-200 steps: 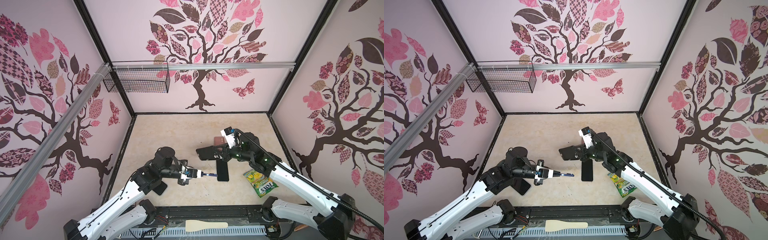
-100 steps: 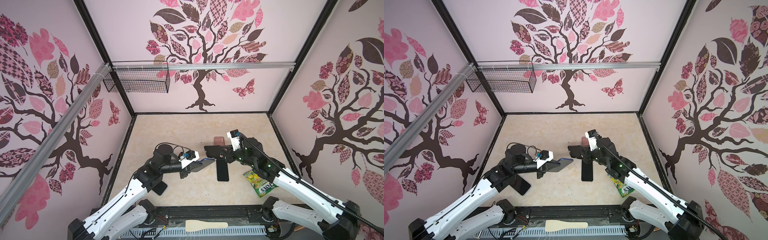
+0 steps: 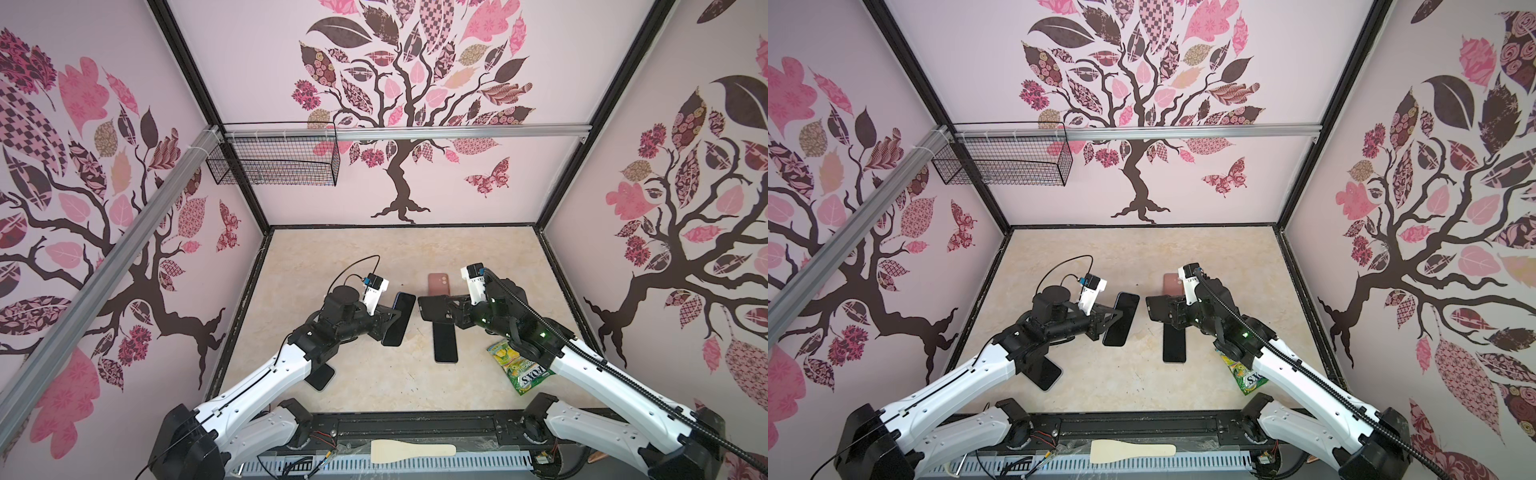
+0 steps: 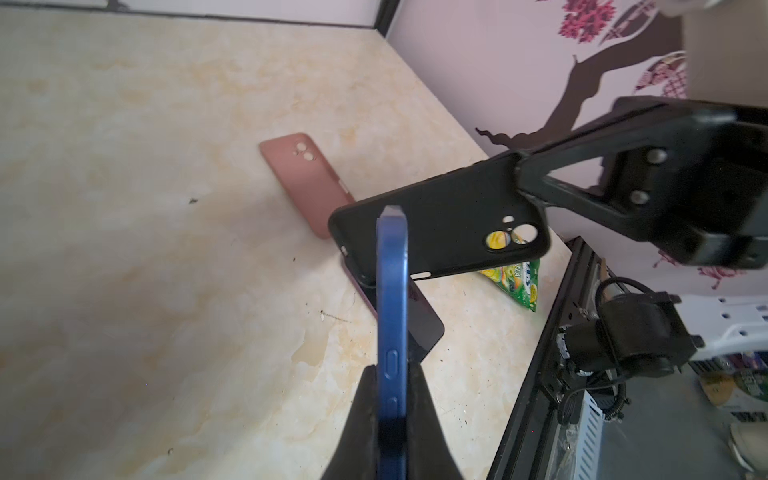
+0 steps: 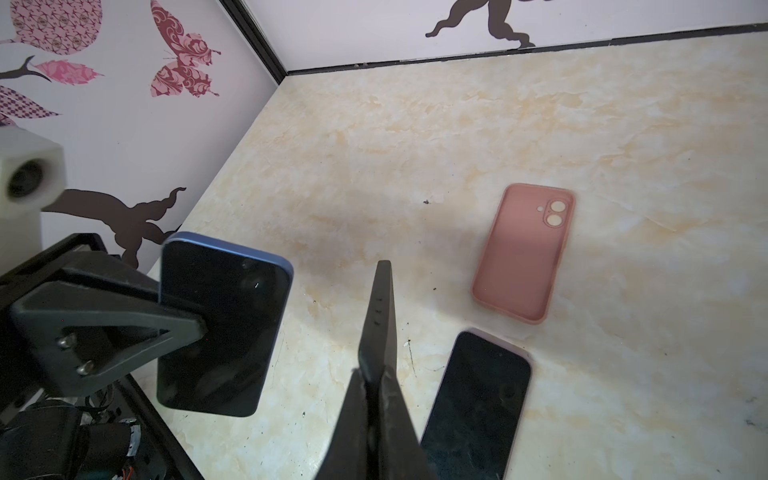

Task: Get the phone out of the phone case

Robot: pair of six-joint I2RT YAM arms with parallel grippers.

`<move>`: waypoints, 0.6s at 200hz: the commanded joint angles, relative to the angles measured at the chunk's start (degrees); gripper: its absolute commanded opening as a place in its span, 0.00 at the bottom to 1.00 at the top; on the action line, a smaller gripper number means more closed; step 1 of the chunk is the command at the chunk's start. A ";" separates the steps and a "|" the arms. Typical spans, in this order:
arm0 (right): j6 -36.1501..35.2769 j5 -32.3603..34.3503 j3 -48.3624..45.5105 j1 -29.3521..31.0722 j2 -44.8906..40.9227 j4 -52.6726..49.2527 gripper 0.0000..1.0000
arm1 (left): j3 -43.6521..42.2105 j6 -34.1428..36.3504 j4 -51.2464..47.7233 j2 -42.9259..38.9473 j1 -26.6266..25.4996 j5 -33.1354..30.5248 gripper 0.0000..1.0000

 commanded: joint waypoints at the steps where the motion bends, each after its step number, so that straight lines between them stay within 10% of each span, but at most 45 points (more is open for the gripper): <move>1: 1.17 1.39 0.99 -0.02 -0.29 -0.09 0.00 | 4.14 -7.21 -2.98 1.94 0.08 -4.11 0.00; 120: 9.51 6.26 6.01 -1.85 7.22 -14.16 0.00 | 18.52 -16.94 -18.81 20.44 0.16 -8.16 0.00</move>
